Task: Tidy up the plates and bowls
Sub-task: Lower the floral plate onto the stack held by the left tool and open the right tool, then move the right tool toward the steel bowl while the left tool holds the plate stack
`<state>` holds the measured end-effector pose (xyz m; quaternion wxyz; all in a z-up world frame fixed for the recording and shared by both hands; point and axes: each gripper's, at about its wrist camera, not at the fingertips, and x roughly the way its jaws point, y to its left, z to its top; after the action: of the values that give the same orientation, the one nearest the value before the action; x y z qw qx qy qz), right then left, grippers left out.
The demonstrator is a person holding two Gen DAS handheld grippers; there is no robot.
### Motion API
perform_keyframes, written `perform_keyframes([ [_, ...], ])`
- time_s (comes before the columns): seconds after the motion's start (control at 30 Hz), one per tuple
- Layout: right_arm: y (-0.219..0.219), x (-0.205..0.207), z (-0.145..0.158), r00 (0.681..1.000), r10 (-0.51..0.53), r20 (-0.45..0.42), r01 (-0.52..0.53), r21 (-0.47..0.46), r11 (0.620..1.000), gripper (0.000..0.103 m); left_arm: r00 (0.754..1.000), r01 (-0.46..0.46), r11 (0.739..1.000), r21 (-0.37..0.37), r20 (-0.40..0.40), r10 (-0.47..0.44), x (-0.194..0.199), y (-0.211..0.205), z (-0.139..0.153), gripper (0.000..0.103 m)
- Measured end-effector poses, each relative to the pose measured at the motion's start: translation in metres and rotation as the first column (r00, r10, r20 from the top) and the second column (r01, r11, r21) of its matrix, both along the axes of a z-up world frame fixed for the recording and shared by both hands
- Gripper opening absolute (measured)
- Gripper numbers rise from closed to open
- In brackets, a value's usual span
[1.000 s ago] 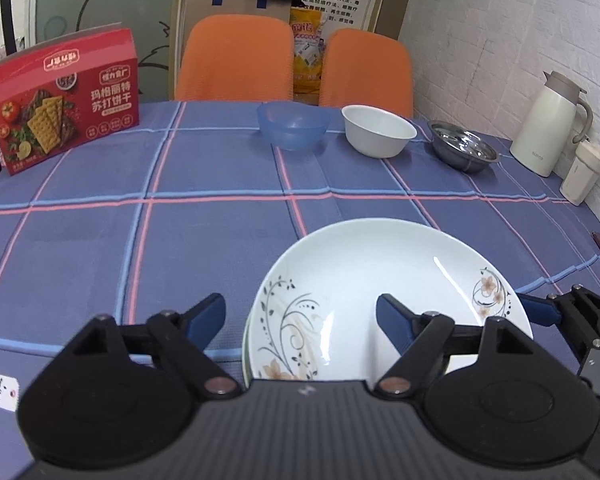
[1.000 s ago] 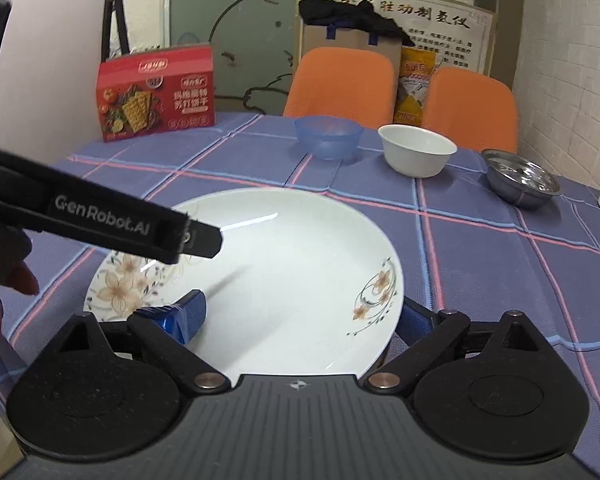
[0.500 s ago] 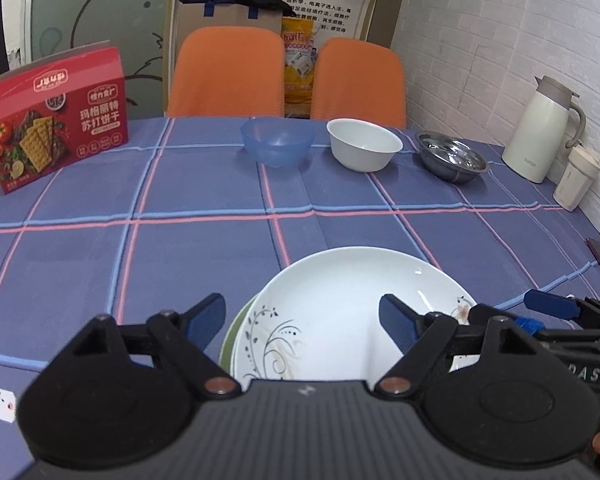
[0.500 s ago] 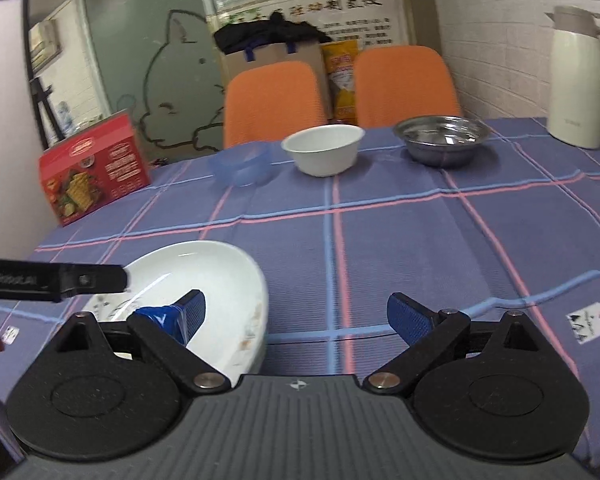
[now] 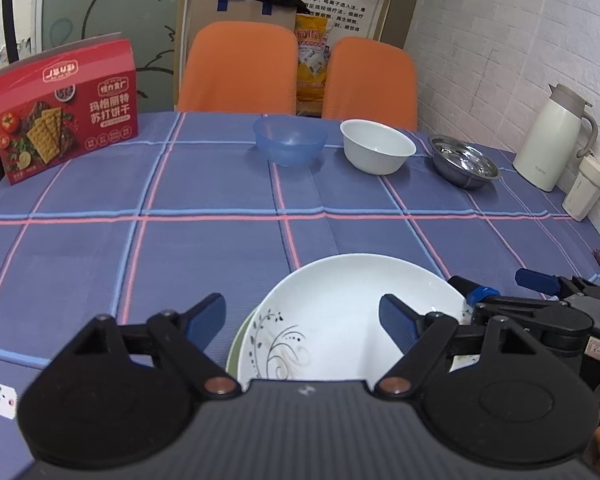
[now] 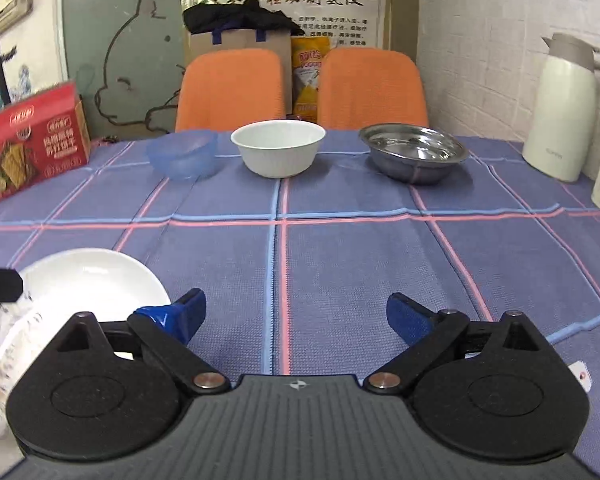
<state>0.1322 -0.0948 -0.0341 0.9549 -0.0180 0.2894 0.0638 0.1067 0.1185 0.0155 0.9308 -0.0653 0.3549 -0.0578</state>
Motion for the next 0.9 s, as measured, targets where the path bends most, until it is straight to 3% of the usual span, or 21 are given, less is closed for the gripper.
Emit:
perform_keyframes([
  [0.37, -0.038, 0.004, 0.012, 1.0, -0.02, -0.021, 0.022, 0.098, 0.995, 0.085, 1.0, 0.018, 0.999, -0.03, -0.014, -0.018, 0.019, -0.001, 0.001, 0.082],
  [0.53, -0.062, 0.013, 0.013, 0.998, -0.042, -0.036, 0.046, 0.114, 0.992, 0.085, 0.997, 0.067, 0.998, -0.018, -0.025, -0.068, 0.044, -0.028, 0.003, 0.084],
  [0.57, -0.067, 0.015, 0.012, 0.998, -0.047, -0.041, 0.052, 0.118, 0.992, 0.085, 0.996, 0.081, 0.997, -0.014, -0.029, -0.081, 0.05, -0.036, 0.003, 0.095],
  [0.9, -0.119, 0.055, 0.007, 0.994, -0.079, -0.073, 0.088, 0.13, 0.988, 0.085, 0.986, 0.165, 0.985, 0.058, -0.039, -0.163, 0.111, -0.103, 0.01, 0.096],
])
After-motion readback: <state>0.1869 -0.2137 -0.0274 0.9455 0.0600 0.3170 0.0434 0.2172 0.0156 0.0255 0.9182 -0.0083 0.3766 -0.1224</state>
